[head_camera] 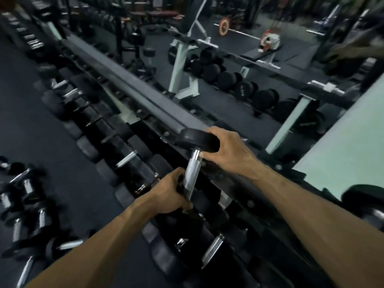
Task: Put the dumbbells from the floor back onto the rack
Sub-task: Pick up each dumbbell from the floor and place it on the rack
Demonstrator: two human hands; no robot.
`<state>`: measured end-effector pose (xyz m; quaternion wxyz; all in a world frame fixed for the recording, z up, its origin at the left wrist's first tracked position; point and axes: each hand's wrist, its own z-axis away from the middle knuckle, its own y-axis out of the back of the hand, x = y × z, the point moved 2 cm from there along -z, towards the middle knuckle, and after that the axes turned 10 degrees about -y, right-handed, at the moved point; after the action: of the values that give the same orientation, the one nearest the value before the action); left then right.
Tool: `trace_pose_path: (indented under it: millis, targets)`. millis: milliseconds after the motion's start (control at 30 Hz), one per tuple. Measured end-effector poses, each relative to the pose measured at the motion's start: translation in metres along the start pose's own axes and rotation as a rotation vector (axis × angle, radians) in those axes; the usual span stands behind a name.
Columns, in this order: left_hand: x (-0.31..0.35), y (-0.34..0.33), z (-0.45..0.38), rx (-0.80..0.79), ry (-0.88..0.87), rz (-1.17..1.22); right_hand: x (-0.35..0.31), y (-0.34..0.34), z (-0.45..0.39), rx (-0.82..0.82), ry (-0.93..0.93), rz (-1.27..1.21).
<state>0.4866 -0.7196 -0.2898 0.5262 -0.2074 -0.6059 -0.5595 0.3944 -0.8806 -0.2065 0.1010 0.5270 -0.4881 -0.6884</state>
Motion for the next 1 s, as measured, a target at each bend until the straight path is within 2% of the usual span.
trace_pose_path:
  millis: [167,333,700,1000]
  targets:
    - [0.058,-0.062,-0.059,-0.096,-0.061,0.016,0.066,0.076,0.01,0.053,-0.13,0.078]
    - [0.079,-0.125,-0.107,-0.142,-0.075,0.019,0.124,0.115,0.012,0.073,-0.198,0.113]
    - [0.064,-0.189,-0.165,-0.247,0.009,-0.101,0.228,0.099,-0.001,0.028,-0.335,0.066]
    - [0.074,-0.188,-0.169,-0.315,0.004,-0.149,0.242,0.1,-0.004,-0.017,-0.402,0.091]
